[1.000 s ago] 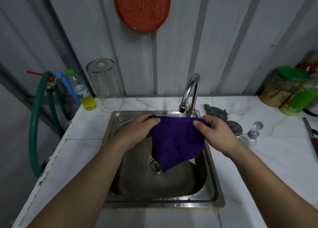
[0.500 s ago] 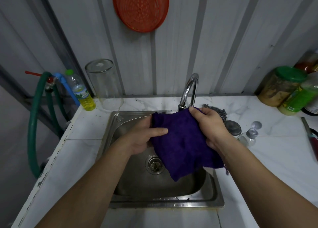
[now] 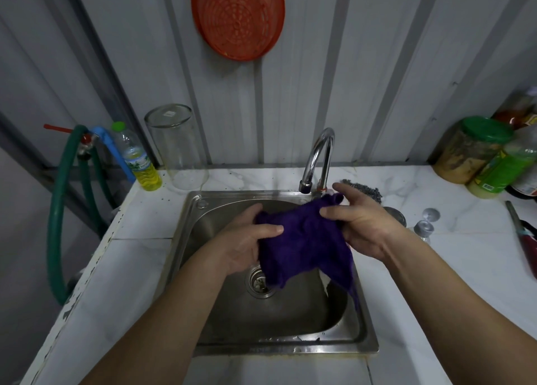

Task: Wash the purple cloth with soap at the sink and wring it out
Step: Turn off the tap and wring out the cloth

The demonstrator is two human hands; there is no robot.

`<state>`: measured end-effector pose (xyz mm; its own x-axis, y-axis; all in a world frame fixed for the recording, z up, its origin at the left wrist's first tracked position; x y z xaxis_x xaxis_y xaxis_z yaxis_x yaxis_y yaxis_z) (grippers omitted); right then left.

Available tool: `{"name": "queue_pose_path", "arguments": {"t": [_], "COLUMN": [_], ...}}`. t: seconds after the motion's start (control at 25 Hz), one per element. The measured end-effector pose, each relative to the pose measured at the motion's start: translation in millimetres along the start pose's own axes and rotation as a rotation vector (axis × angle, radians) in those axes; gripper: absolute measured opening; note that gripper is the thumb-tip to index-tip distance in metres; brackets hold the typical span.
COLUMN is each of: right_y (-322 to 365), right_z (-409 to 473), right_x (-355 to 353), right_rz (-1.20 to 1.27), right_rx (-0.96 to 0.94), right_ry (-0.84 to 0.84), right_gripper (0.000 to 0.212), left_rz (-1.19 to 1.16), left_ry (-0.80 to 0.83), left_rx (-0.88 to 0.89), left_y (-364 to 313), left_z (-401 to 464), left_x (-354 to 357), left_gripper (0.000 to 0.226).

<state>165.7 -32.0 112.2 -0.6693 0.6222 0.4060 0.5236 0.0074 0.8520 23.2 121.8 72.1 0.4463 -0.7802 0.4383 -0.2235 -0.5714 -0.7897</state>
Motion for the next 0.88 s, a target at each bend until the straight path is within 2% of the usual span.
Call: {"name": "queue_pose_path", "arguments": {"t": [0.08,0.12,0.16,0.24,0.32,0.4,0.48,0.56,0.64,0.76,0.88], "right_y": [1,0,-2,-9,-14,-12,-8,-4,-4,-3,-6], "right_z": [-3,-4,-4,-5,-4,-4,-6,-8,-6,-6,-6], "right_x": [-9,-9,-8,-3,2,2,3,4,5,2,-5], "right_rz": [-0.646,-0.944,-1.129,-1.311,-1.467,-1.548,-1.565,-1.576,-1.617,-1.512,-1.29], "right_rx": [-0.115,-0.188,-0.248,-0.267,-0.29,-0.356,-0.408,-0.445,-0.449,-0.419,-0.293], "right_ry": [-0.092,-0.098,-0.072,0.045,0.095,0.075,0.033,-0.02,-0.052,-0.07,-0.128], "right_gripper": [0.073,0.072,0.068,0.064,0.055,0.04,0.028,0.025,0.026,0.018,0.008], "left_rz": [0.059,0.125,0.216,0.452,0.69,0.917,1.185,1.389,1.472,1.438,1.084], "left_ry": [-0.044,-0.061,-0.086,-0.14,-0.146,-0.09,-0.103,-0.179,-0.234,-0.22,-0.203], "left_rx": [0.042,0.071,0.103,0.182,0.235,0.233,0.23,0.272,0.311,0.34,0.274], "left_y": [-9,-12,-15,-20,-26,-30,-31,-31,-32,-32,-31], "left_z": [-2,-3,-3,-5,-8,-11,-14,-14,-15,-14,-12], "left_x": [-4,-4,-4,-6,-8,-5,-2,0,3,4,-2], "left_gripper": [0.09,0.079,0.067,0.052,0.053,0.062,0.064,0.048,0.029,0.017,0.01]}}
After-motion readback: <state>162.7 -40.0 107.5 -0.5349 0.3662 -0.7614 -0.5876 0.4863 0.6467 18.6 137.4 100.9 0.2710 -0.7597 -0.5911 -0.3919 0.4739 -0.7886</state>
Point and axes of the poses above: each hand's wrist, its own z-axis towards the middle knuckle, its own x-axis out of the palm, y = z × x, the point moved 4 cm from there along z, towards the middle knuckle, and after that the axes turned 7 degrees about y, right-handed, at the moved point
